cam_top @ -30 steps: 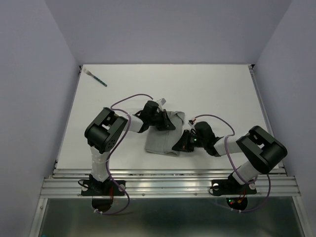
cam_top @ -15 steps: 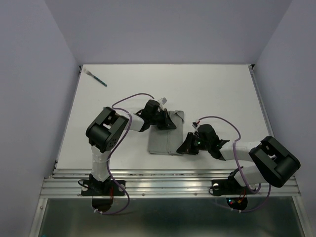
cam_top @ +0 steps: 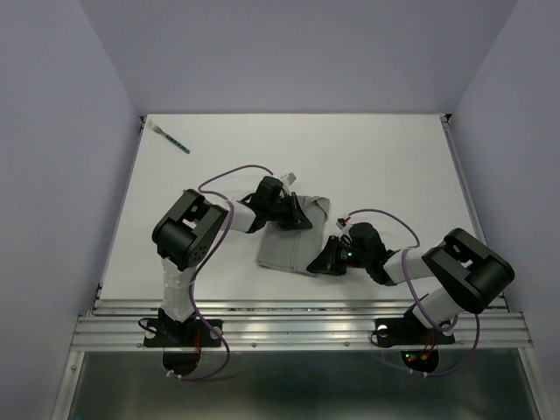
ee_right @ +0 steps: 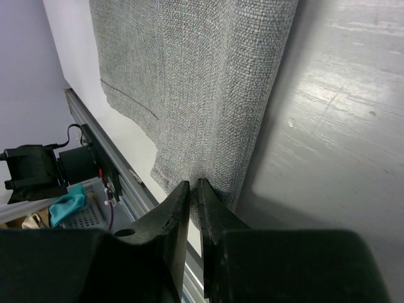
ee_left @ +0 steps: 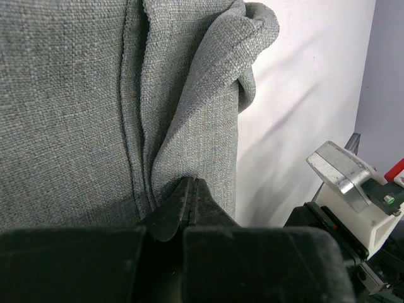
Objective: Fold the napkin into a case and place the utensils inside
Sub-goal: Smooth out the 2/3-rectangle-folded napkin at the center of the board.
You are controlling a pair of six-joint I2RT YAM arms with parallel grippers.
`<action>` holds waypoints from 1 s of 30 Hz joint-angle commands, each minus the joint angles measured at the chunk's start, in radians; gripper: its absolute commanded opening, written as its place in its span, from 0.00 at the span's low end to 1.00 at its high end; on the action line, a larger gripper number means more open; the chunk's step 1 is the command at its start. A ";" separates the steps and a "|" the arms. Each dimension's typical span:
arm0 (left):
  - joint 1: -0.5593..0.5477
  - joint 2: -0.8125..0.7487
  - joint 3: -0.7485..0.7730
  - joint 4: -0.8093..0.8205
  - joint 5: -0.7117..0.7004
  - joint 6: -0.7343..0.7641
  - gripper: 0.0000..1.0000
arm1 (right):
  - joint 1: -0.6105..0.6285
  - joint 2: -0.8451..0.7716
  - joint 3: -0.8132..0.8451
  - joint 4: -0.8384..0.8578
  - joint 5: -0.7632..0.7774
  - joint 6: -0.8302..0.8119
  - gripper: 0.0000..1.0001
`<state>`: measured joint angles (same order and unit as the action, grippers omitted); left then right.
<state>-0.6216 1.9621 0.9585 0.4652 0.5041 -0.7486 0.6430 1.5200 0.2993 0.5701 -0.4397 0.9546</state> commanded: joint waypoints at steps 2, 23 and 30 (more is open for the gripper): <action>0.002 -0.087 0.011 -0.097 -0.030 0.035 0.00 | 0.018 0.052 -0.071 -0.180 0.125 -0.036 0.17; -0.033 -0.063 0.393 -0.500 -0.321 0.218 0.93 | 0.018 -0.011 0.011 -0.360 0.173 -0.088 0.17; -0.066 0.038 0.535 -0.612 -0.424 0.261 0.94 | 0.018 -0.038 0.020 -0.406 0.173 -0.089 0.17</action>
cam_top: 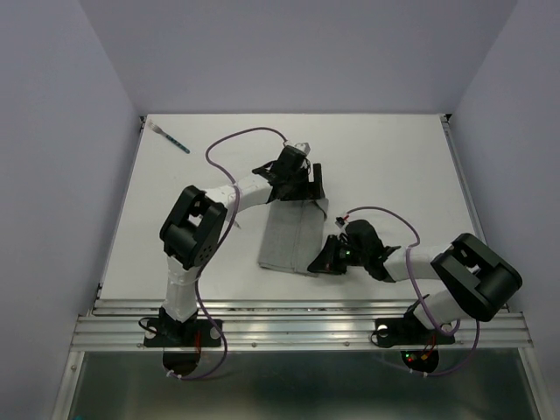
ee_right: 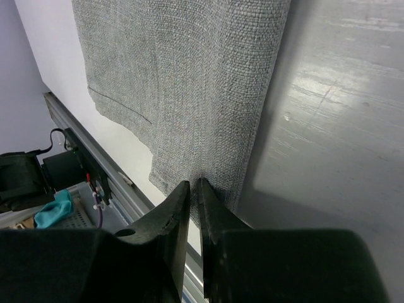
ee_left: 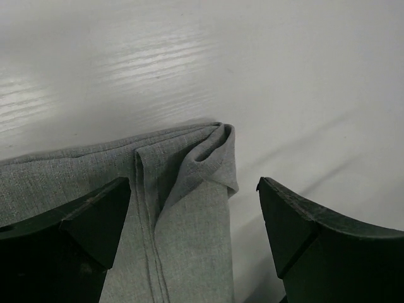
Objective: Fold the napkin into a case and place the utensils inside
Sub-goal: Smooth out the 2/3-rectangle-folded napkin at the center of the board.
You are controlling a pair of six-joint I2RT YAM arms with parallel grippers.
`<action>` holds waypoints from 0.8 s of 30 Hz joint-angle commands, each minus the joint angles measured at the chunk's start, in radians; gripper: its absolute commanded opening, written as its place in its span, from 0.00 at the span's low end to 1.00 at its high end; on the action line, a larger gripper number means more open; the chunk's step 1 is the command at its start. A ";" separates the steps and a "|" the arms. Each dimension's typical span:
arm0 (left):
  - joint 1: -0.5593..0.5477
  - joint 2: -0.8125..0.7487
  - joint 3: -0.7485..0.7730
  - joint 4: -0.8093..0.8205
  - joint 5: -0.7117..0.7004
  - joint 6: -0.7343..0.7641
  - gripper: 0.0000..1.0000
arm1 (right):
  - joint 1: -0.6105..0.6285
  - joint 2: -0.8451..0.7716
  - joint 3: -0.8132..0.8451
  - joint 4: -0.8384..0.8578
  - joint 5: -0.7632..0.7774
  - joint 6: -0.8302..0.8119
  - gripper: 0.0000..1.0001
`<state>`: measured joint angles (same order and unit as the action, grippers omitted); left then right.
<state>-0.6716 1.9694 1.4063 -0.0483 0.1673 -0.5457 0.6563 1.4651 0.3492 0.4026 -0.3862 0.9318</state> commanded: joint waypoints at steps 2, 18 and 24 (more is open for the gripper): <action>-0.022 0.065 0.130 -0.128 -0.120 0.064 0.94 | 0.005 0.003 -0.027 -0.248 0.118 -0.064 0.17; -0.022 0.148 0.189 -0.145 -0.121 0.058 0.58 | 0.005 -0.002 -0.032 -0.266 0.132 -0.065 0.17; -0.010 0.140 0.165 -0.122 -0.091 0.059 0.27 | 0.005 -0.011 -0.032 -0.275 0.139 -0.071 0.17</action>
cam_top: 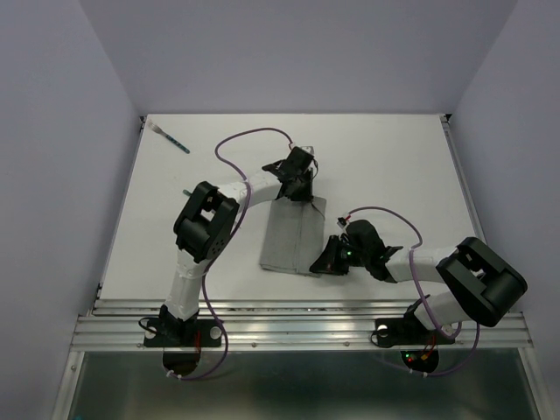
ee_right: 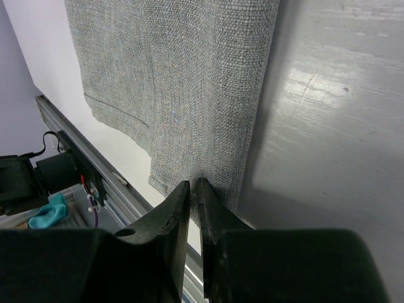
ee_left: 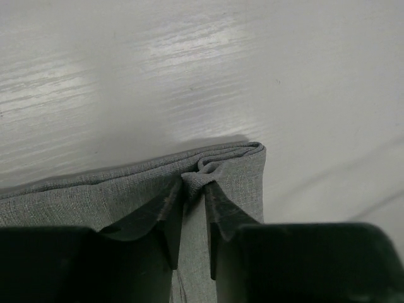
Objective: Fold the napkin into a case and place the utensils inside
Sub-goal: Smooth out the 2/3-rectangle-folded napkin at the center of the board.
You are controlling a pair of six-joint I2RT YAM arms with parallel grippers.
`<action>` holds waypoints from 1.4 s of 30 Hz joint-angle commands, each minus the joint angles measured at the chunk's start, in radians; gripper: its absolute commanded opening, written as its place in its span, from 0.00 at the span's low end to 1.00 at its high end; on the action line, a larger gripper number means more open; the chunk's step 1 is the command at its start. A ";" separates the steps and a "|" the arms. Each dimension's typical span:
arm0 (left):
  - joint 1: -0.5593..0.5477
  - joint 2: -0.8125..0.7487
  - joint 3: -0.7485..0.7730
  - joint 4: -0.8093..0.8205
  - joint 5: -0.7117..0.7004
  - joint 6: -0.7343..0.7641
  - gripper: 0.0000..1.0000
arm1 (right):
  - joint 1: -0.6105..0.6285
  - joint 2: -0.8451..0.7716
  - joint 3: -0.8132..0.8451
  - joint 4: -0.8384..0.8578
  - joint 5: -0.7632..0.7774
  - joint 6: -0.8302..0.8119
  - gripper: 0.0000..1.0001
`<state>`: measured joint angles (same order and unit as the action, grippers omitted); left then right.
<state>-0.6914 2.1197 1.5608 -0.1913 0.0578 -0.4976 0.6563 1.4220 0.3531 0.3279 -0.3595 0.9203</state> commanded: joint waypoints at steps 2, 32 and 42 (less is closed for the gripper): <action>0.018 -0.013 -0.008 0.033 0.033 0.014 0.19 | 0.005 0.025 -0.031 -0.213 0.116 -0.061 0.17; 0.073 -0.058 -0.209 0.211 0.209 0.090 0.00 | -0.276 0.162 0.559 -0.408 0.120 -0.238 0.11; 0.078 -0.050 -0.211 0.219 0.224 0.090 0.00 | -0.276 0.337 0.715 -0.403 0.100 -0.225 0.10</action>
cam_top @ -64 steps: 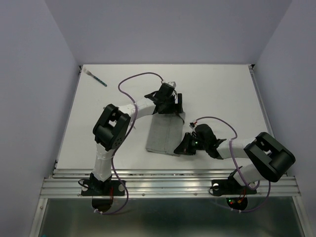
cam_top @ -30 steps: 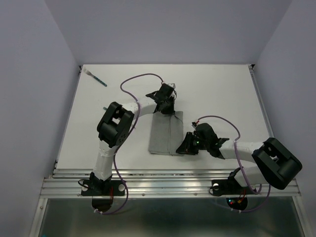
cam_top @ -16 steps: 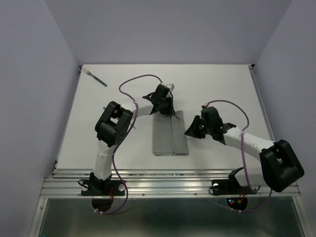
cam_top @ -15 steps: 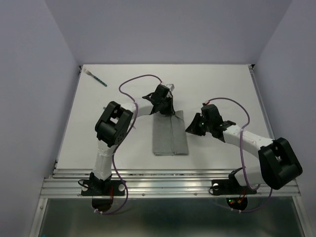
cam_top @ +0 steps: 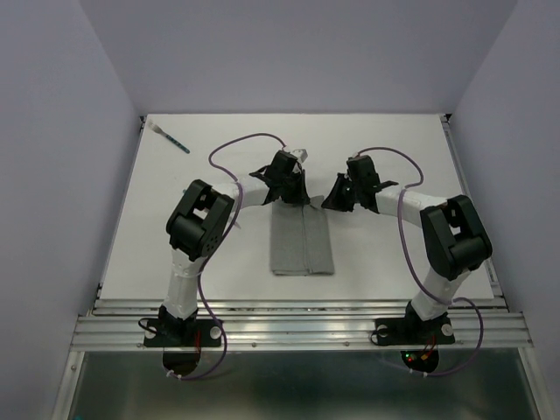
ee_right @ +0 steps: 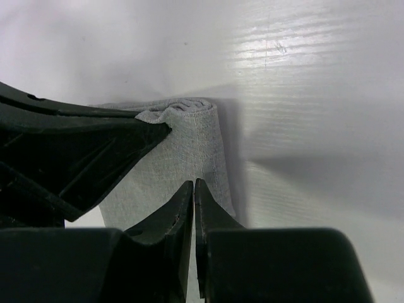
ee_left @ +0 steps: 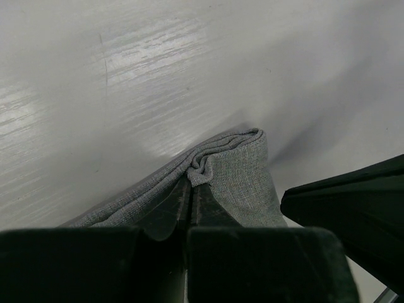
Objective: Fold the napkin into a case and place the utensils inside
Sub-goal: Smooth out the 2/3-rectangle-folded napkin at the center of the board.
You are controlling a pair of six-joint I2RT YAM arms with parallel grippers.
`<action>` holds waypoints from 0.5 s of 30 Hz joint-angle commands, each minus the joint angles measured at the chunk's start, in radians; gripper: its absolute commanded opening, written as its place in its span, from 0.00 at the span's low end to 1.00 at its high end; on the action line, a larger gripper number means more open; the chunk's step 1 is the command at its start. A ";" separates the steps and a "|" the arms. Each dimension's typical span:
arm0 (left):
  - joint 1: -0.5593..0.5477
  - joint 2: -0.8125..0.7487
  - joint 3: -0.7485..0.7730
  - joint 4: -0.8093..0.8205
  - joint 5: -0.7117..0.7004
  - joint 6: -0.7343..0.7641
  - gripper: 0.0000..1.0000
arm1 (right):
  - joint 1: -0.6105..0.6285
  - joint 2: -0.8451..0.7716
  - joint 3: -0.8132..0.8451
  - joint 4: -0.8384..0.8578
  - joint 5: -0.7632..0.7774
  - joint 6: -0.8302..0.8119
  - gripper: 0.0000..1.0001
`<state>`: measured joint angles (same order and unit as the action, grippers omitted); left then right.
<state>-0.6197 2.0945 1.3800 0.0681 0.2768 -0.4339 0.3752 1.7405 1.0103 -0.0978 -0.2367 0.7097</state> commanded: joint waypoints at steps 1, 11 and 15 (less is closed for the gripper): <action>0.006 -0.025 -0.030 -0.040 0.010 0.026 0.00 | 0.005 0.036 0.062 0.021 -0.026 -0.016 0.09; 0.008 -0.033 -0.032 -0.042 0.013 0.029 0.00 | 0.005 0.077 0.076 0.038 -0.012 -0.004 0.09; 0.008 -0.039 -0.033 -0.042 0.013 0.029 0.00 | 0.005 0.115 0.079 0.037 -0.004 -0.001 0.09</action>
<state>-0.6147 2.0937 1.3743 0.0750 0.2893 -0.4297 0.3752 1.8191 1.0546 -0.0952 -0.2523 0.7105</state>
